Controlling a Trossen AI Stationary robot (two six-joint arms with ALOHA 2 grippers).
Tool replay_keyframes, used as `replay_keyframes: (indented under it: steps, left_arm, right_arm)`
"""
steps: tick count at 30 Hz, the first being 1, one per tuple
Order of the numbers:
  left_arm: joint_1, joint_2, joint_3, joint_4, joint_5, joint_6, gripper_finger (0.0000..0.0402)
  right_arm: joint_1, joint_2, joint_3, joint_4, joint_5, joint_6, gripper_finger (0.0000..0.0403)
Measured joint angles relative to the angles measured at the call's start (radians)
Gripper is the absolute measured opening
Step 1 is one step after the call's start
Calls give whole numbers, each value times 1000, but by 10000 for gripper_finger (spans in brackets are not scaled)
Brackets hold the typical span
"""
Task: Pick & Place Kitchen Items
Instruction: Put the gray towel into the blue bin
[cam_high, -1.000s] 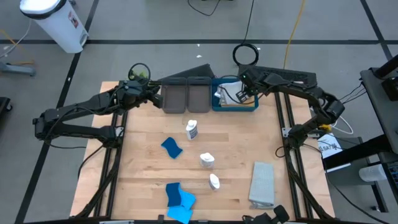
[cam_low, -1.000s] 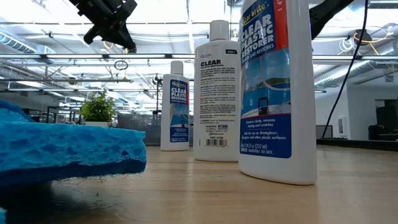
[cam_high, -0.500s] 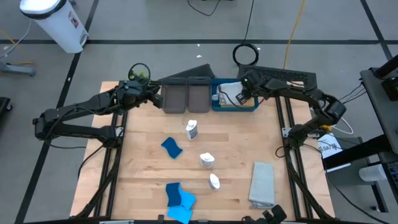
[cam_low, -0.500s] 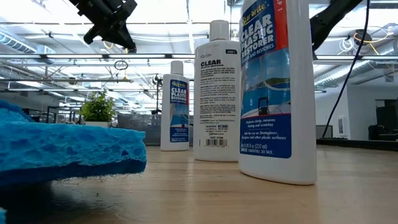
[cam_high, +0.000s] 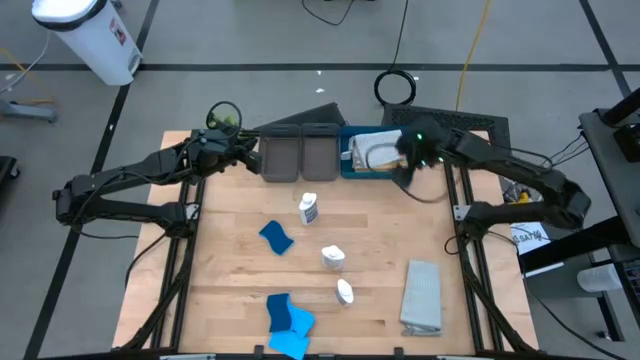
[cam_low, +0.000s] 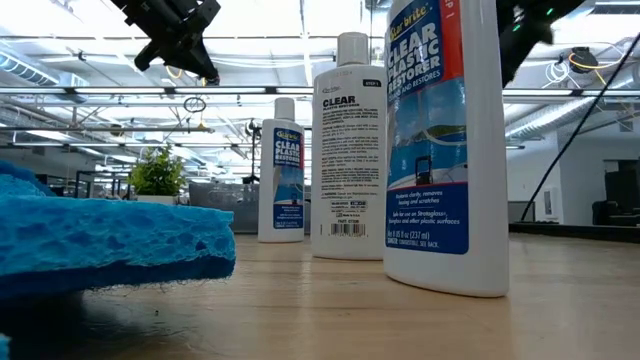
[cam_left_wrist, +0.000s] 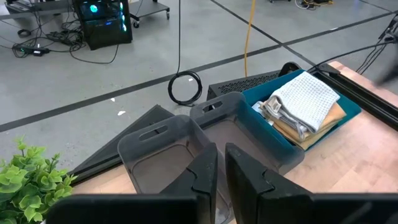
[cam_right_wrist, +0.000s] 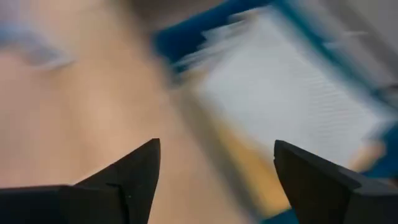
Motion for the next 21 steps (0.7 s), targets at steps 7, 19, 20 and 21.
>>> replay_keyframes:
  steps: [7,19,20,21]
  left_arm:
    - [0,0,0,0,0,0,33]
    - [0,0,0,0,0,0,33]
    - [0,0,0,0,0,0,33]
    - [0,0,0,0,0,0,33]
  right_arm:
    - [193,-82,-21,-285,-201,120,281]
    - [560,-28,-242,-205,-279,453,274]
    - [579,-22,-263,-183,-279,474,274]
    - [595,-17,-285,-162,-279,496,274]
